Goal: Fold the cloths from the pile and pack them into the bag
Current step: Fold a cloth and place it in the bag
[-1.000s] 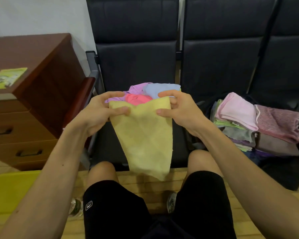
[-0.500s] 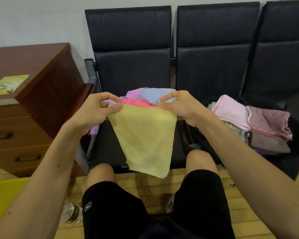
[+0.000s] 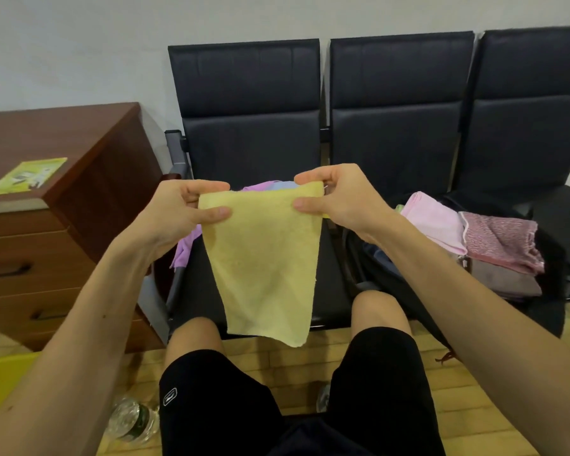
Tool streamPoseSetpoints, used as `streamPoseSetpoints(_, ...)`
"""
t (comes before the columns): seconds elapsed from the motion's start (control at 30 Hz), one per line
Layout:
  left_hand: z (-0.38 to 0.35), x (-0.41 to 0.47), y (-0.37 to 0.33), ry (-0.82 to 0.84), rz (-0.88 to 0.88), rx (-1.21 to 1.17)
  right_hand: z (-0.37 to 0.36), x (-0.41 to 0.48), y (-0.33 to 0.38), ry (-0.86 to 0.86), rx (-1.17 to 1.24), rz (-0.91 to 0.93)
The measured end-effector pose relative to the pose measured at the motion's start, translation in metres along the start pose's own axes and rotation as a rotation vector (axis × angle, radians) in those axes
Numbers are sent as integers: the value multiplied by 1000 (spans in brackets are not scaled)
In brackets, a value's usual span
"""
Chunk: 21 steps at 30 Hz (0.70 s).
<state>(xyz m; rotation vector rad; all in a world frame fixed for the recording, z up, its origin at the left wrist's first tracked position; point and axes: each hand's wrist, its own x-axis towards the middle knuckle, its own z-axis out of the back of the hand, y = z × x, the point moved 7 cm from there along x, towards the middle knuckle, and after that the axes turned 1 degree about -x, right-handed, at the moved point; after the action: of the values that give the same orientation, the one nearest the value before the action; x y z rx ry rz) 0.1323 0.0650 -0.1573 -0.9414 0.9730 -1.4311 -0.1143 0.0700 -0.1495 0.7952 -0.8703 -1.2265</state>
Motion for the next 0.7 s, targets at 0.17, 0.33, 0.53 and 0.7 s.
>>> streamPoseSetpoints(0.17,-3,1,4,-35,-59,263,0,-7,0,-99,-433,80)
streamPoseSetpoints(0.33,-17,-2,12,18,-119,513,-4,-11,-14,-81,-634,64)
streamPoseSetpoints(0.53,-21,-9,7,-88,-209,573,1,-13,-27,-24,-685,32)
streamPoseSetpoints(0.7,-27,-16,9,-114,-238,536,0,-16,-36,45,-783,59)
